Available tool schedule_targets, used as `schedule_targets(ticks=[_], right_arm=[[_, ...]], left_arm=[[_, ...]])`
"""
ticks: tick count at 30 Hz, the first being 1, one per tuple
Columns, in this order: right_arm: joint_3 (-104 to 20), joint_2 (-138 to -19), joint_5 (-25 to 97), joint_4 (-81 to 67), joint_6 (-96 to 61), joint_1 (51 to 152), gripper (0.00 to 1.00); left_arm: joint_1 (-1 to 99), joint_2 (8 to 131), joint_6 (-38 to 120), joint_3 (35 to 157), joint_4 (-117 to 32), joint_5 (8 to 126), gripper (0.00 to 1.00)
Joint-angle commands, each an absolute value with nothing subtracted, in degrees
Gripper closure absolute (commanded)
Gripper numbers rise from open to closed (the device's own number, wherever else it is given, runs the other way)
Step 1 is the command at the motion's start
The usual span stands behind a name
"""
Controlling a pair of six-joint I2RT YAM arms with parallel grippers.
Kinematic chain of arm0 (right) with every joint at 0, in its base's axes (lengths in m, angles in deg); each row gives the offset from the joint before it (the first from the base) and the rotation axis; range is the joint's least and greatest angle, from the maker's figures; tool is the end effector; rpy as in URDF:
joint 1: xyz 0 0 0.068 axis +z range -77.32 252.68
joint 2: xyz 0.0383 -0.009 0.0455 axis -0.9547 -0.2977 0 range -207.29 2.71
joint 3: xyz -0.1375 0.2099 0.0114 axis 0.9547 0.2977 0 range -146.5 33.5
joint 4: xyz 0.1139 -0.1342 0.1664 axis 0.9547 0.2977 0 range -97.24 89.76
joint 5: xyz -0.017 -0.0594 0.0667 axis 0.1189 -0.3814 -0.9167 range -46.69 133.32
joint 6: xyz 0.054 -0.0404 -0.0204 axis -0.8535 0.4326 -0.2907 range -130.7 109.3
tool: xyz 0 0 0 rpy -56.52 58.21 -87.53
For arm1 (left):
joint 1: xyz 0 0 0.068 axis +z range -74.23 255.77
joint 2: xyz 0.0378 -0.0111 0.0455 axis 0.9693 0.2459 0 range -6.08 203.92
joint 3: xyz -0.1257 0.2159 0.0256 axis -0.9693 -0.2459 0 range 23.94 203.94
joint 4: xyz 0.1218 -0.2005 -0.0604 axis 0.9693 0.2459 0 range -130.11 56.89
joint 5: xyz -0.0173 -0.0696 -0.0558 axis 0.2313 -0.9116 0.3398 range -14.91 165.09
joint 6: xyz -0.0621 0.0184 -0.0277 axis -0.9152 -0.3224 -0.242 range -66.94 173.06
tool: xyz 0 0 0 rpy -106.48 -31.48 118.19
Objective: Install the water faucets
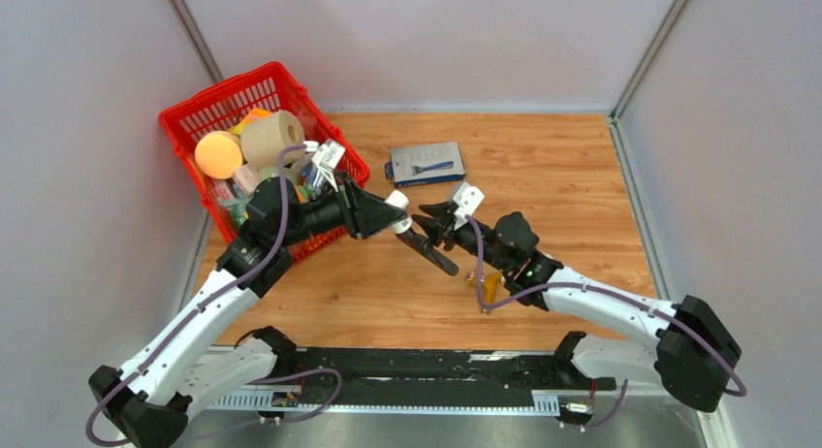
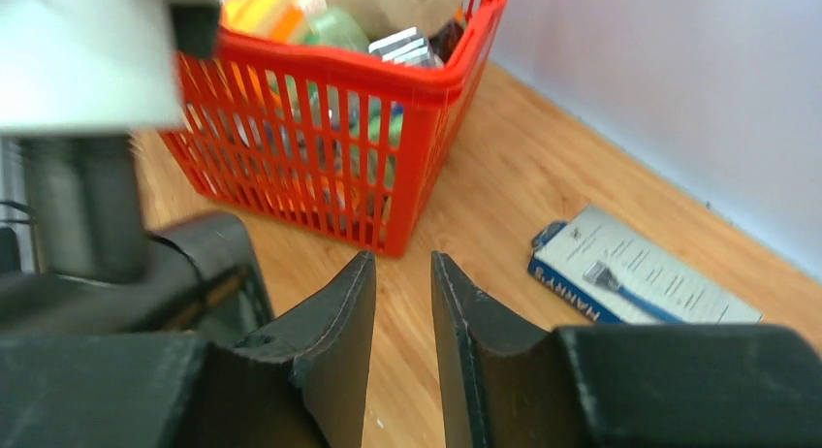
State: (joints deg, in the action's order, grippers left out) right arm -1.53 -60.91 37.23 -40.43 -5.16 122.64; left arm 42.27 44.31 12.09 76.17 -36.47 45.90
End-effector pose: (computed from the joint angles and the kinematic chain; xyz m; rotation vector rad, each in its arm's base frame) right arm 0.1686 0.2100 0.2857 -0.7898 1.3121 0.7016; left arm 0.1618 -0.1408 0.3627 0.3240 1.7615 -1.3783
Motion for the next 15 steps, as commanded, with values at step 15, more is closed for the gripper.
schedule_targets(ticks=[15], right_arm=[[0.44,-46.08,33.42,-34.30,-0.85,122.34,0.39]], left_arm=[[42.28,37.43,12.28,76.24,-36.23,66.39,1.00]])
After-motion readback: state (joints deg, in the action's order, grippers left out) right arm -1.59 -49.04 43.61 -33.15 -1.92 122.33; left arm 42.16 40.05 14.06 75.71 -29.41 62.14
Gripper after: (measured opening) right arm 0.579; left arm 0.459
